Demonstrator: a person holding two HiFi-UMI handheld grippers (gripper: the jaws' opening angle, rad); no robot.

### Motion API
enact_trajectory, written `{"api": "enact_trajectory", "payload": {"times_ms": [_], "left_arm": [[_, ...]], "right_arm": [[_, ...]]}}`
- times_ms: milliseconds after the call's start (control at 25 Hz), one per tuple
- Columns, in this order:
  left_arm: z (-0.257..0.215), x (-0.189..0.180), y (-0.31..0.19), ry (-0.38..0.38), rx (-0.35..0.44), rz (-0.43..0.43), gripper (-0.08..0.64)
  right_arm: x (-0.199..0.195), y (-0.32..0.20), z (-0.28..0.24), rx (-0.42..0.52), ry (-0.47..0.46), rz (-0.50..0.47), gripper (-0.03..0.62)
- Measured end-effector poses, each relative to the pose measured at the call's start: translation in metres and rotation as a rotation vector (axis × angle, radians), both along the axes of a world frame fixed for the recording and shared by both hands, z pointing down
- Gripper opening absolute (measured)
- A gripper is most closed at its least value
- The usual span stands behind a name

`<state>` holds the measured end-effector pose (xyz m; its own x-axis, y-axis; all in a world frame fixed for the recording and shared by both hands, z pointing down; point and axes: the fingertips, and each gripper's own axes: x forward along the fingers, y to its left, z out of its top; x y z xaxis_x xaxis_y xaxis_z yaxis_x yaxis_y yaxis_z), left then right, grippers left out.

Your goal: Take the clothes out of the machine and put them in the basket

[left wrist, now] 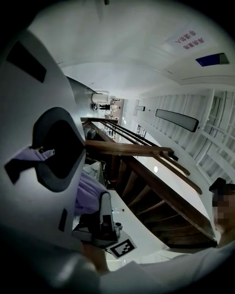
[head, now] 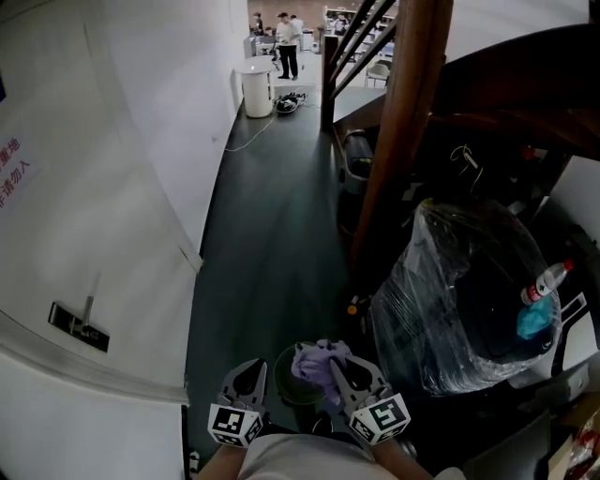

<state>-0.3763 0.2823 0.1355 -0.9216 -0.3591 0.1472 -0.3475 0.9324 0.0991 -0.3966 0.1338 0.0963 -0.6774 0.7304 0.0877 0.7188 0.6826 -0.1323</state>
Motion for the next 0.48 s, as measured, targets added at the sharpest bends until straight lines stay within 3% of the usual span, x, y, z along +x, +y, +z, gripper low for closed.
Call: {"api": "enact_trajectory", "payload": {"times_ms": [240, 480], "left_arm": [[0.008, 0.002, -0.005, 0.033, -0.015, -0.041, 0.021], [0.026, 0.003, 0.001, 0.064, -0.043, -0.022, 0.022]], "right_arm": [[-0.005, -0.005, 0.013, 0.005, 0.042, -0.043, 0.037], [-0.007, 0.003, 0.035, 0.035, 0.063, -0.049, 0.037]]}}
